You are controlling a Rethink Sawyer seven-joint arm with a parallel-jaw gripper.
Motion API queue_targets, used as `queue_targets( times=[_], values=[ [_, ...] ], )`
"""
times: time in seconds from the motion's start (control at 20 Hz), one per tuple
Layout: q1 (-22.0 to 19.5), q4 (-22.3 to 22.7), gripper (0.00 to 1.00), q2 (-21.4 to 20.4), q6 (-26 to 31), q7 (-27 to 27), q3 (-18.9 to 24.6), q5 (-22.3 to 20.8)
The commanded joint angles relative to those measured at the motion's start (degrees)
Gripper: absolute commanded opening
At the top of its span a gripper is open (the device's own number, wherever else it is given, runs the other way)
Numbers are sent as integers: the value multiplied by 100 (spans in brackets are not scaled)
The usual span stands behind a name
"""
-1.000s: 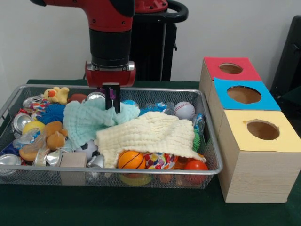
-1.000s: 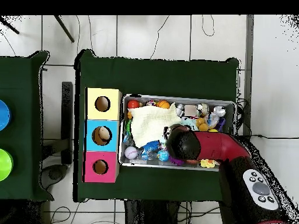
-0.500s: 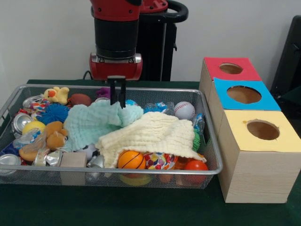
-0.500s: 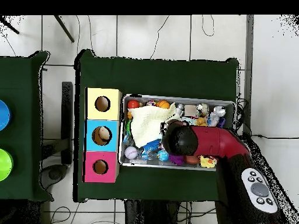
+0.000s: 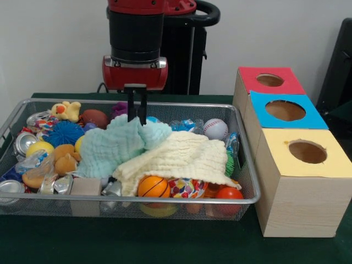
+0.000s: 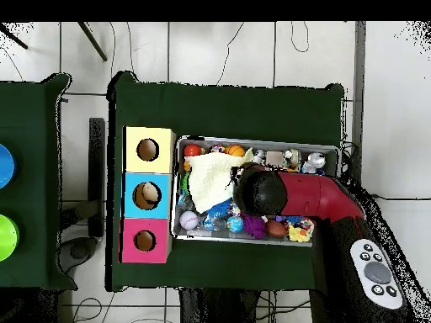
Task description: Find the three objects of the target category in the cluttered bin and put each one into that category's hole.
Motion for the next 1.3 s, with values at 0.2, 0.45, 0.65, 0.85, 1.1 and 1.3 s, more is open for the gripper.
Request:
queue_targets(
  times=[0.2,0.45,0.65,0.85,1.1,1.3],
  values=[
    [149,-557,0,-28,919,380,19,224],
    [255,-689,0,-91,1170,495,-38,321],
    [348,-805,0,-117,1331,573,-79,361],
    [459,-921,0,-98,1443,661,-125,412],
    [659,-1059,0,-15,1461,855,-228,504],
    [876,-1099,0,10,1459,1051,-325,580]
  ],
)
